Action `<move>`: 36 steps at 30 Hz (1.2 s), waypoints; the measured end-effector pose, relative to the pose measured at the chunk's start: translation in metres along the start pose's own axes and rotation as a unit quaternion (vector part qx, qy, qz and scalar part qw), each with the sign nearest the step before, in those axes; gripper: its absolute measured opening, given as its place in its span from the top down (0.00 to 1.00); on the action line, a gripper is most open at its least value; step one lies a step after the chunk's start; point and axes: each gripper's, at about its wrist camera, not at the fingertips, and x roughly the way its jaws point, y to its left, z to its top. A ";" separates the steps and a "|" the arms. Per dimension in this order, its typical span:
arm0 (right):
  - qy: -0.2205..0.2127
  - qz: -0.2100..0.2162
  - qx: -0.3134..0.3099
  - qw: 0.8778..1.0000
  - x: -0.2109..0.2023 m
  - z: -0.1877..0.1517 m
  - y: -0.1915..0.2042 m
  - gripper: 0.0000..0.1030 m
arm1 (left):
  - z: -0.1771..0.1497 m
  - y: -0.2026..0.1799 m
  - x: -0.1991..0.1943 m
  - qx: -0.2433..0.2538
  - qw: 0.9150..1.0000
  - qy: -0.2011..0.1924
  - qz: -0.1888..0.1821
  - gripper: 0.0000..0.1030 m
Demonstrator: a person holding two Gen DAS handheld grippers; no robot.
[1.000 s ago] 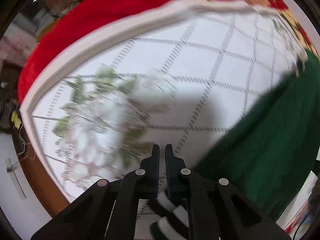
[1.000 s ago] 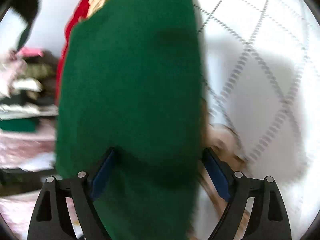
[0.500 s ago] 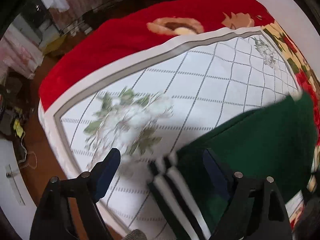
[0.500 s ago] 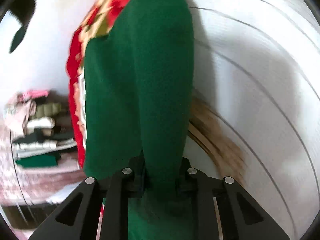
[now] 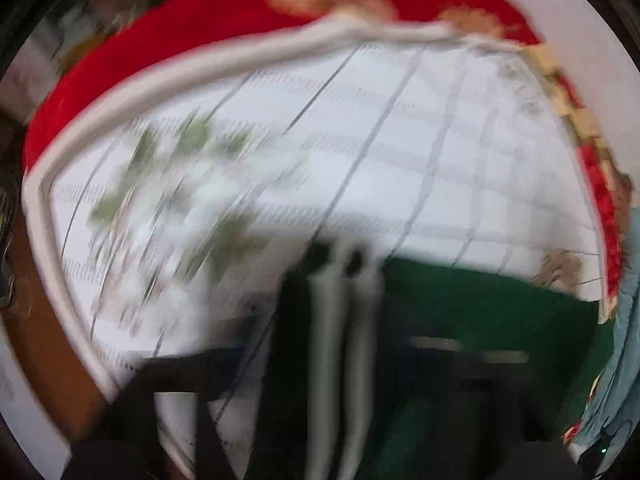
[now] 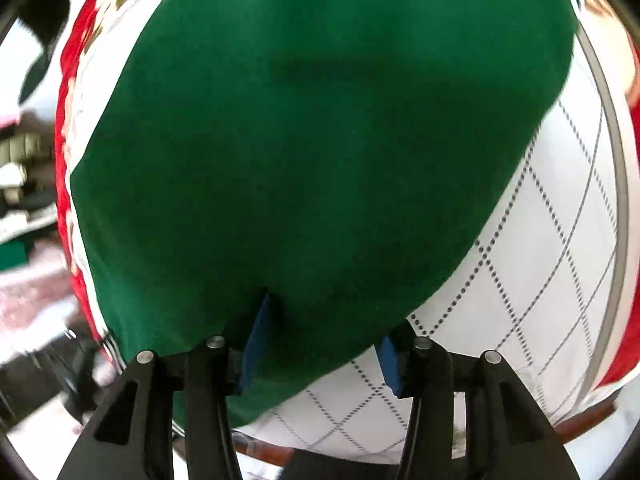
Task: Fold large clothes
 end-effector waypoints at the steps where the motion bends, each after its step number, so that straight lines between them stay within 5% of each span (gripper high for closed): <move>1: -0.001 -0.002 -0.003 1.000 -0.001 -0.004 -0.001 0.51 | 0.004 -0.011 -0.003 0.025 0.999 -0.012 0.016 0.99; 7: 0.000 -0.048 -0.043 0.998 -0.001 0.005 0.021 0.51 | 0.009 -0.045 -0.063 0.074 0.991 -0.105 -0.029 0.99; 10: 0.012 -0.074 -0.061 0.995 -0.005 0.002 0.017 0.51 | 0.021 -0.058 -0.060 0.091 0.988 -0.120 -0.022 0.99; 16: -0.009 -0.071 -0.072 0.995 -0.031 0.000 0.008 0.51 | 0.049 -0.035 0.039 0.059 0.998 -0.014 0.015 0.98; 22: -0.039 -0.059 -0.101 0.992 -0.072 -0.015 0.015 0.51 | 0.045 -0.048 0.001 0.089 0.995 -0.037 0.041 0.92; 24: -0.033 -0.074 -0.114 0.990 -0.089 -0.020 0.013 0.51 | 0.041 -0.051 -0.016 0.090 0.995 -0.042 0.032 0.73; 26: -0.036 -0.085 -0.127 0.988 -0.096 -0.012 0.028 0.51 | 0.035 -0.057 -0.032 0.093 0.994 -0.055 0.033 0.04; 28: -0.049 -0.072 -0.152 0.985 -0.101 0.008 0.067 0.57 | 0.032 -0.071 -0.050 0.098 0.992 -0.076 0.036 0.03; 30: -0.061 -0.061 -0.166 0.982 -0.101 0.039 0.105 0.76 | 0.032 -0.087 -0.053 0.109 0.989 -0.082 0.049 0.03; 36: -0.073 -0.057 -0.188 0.978 -0.046 0.143 0.170 0.76 | 0.027 -0.146 -0.050 0.133 0.987 -0.084 0.035 0.03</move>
